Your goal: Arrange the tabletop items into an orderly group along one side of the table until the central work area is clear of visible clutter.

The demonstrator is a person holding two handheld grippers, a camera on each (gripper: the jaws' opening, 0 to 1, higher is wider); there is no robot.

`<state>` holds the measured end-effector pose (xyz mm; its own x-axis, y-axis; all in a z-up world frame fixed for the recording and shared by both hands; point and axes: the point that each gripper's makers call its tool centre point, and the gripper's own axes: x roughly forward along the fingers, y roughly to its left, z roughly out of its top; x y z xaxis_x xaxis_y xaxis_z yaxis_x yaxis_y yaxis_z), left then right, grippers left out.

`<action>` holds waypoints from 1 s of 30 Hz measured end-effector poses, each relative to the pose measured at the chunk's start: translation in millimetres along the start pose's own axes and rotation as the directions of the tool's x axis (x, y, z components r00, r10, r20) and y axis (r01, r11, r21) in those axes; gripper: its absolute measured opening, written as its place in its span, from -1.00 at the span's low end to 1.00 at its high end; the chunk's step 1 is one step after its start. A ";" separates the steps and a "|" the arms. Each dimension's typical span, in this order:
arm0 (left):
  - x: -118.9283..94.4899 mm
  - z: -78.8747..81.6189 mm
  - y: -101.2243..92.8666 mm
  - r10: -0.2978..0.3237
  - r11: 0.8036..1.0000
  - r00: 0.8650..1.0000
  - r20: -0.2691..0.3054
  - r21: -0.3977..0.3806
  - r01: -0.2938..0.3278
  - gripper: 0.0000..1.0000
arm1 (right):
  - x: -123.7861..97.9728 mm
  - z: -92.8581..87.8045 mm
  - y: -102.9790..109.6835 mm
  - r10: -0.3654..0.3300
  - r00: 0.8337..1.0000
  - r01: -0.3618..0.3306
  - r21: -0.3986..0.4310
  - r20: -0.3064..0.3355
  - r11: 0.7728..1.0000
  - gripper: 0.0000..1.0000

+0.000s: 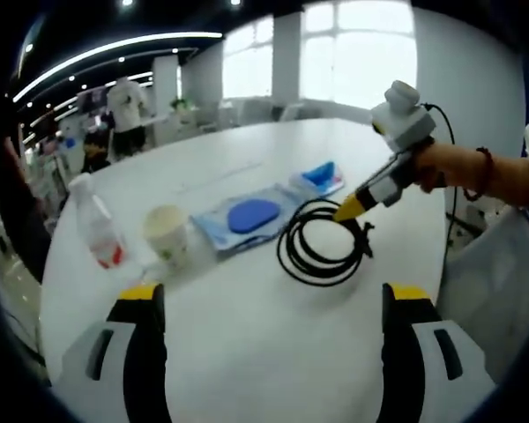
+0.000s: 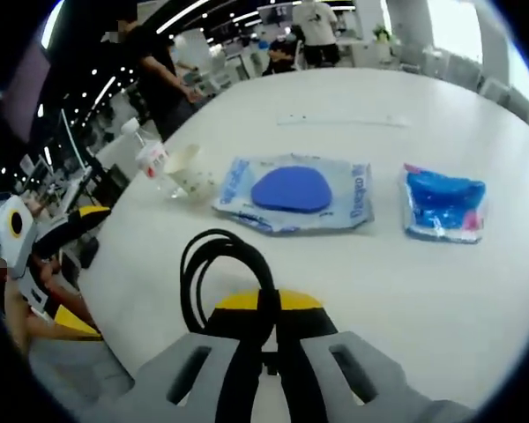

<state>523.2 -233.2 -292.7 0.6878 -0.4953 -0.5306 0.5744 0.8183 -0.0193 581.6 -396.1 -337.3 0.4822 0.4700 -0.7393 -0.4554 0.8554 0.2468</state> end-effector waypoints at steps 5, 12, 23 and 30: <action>1.9 -3.2 -1.4 -0.007 1.000 1.000 -0.013 0.003 0.007 0.99 | -6.4 -1.6 -16.4 -0.016 1.000 0.017 0.017 -0.009 1.000 -0.93; 2.3 -3.7 -0.2 -0.003 1.000 1.000 -0.014 0.009 0.004 0.99 | -11.9 -1.1 -37.5 -0.043 0.999 0.043 0.025 -0.017 0.999 -0.93; 2.4 -9.8 2.4 0.001 1.000 0.999 -0.036 0.006 -0.001 0.99 | -14.6 -3.2 -66.1 -0.069 0.997 0.070 0.049 -0.035 0.996 -0.93; 2.9 -12.7 3.4 0.001 1.000 0.999 -0.042 0.001 -0.001 0.99 | -18.9 -4.3 -88.4 -0.088 0.995 0.090 0.060 -0.040 0.994 -0.93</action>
<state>521.5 -228.2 -305.1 0.6689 -0.4818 -0.5661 0.5744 0.8184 -0.0178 609.5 -481.6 -347.8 0.4902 0.3842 -0.7823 -0.3642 0.9058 0.2166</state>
